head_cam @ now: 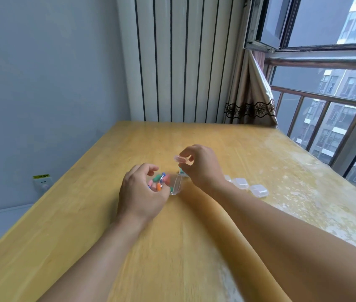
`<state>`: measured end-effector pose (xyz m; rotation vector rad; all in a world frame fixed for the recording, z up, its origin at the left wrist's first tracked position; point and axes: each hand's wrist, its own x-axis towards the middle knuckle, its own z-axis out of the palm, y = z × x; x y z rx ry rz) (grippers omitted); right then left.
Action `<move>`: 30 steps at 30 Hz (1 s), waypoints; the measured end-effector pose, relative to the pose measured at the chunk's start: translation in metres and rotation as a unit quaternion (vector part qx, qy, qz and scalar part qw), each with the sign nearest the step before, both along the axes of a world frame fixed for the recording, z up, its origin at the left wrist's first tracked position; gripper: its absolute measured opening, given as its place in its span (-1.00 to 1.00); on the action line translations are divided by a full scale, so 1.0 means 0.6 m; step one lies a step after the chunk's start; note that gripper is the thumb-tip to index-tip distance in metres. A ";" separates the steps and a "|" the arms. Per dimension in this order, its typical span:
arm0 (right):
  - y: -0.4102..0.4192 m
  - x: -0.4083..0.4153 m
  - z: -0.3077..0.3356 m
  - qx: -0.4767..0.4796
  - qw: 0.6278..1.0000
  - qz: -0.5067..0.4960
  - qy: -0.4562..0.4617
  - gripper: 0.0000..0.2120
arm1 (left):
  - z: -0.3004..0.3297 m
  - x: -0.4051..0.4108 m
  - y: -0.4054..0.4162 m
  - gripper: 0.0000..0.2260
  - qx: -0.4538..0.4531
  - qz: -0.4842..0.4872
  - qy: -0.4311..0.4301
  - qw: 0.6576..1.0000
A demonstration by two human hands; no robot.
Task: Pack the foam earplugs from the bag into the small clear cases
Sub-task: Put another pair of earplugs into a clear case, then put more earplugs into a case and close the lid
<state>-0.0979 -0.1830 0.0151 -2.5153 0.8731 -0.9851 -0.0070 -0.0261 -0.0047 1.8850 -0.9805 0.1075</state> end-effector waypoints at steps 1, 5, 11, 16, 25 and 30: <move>-0.004 0.012 0.000 -0.005 1.000 -0.009 0.016 -0.82 | -0.001 0.001 0.001 -0.66 0.000 -0.007 -0.001 1.000; -0.008 0.039 -0.010 0.027 0.997 -0.036 0.059 -0.79 | -0.008 0.007 0.000 -0.69 0.010 -0.009 0.006 1.000; -0.009 0.000 0.011 0.107 0.991 0.017 0.073 -0.81 | -0.007 0.004 -0.001 -0.75 0.016 -0.023 0.004 1.000; -0.043 -0.116 0.026 0.122 0.990 -0.072 0.011 -0.53 | -0.007 -0.001 -0.004 -0.72 -0.015 -0.024 0.013 0.999; -0.032 -0.152 -0.015 0.055 0.971 0.007 0.231 -0.31 | -0.003 -0.030 -0.010 -0.77 -0.095 -0.101 0.030 0.990; -0.033 -0.125 -0.019 0.004 0.958 0.034 0.286 -0.49 | -0.005 -0.035 -0.010 -0.83 -0.087 -0.136 0.039 0.986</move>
